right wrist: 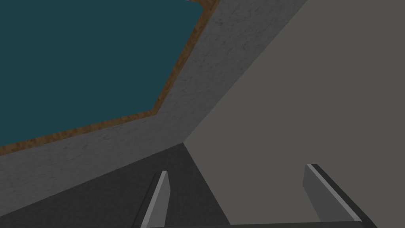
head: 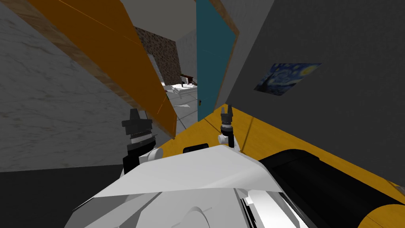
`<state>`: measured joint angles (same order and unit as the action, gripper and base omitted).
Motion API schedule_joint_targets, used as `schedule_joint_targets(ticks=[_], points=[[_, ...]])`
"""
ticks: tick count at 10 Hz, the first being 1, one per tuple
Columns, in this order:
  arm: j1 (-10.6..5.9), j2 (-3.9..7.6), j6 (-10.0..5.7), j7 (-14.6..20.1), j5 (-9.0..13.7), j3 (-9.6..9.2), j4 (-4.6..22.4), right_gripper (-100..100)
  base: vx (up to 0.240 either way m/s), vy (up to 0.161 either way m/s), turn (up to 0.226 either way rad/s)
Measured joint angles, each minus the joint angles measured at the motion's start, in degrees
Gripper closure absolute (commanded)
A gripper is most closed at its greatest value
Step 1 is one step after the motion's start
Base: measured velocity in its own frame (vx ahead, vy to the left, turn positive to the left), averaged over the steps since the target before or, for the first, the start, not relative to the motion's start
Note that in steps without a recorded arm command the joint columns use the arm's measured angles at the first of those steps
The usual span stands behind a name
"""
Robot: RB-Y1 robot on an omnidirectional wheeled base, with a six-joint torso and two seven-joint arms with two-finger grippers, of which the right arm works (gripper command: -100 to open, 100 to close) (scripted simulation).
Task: Push the door open
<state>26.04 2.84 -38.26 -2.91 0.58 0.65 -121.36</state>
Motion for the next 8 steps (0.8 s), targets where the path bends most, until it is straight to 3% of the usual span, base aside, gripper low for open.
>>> schedule_joint_targets(ticks=[4, 8], points=[[-2.60, 0.44, -0.13, 1.18, -1.22, -0.45, 5.31, -100, 0.093, -0.042, 0.030], [-5.42, 1.21, -1.51, 2.80, -2.38, -0.63, 12.35, -100, 0.096, -0.046, 0.035]])
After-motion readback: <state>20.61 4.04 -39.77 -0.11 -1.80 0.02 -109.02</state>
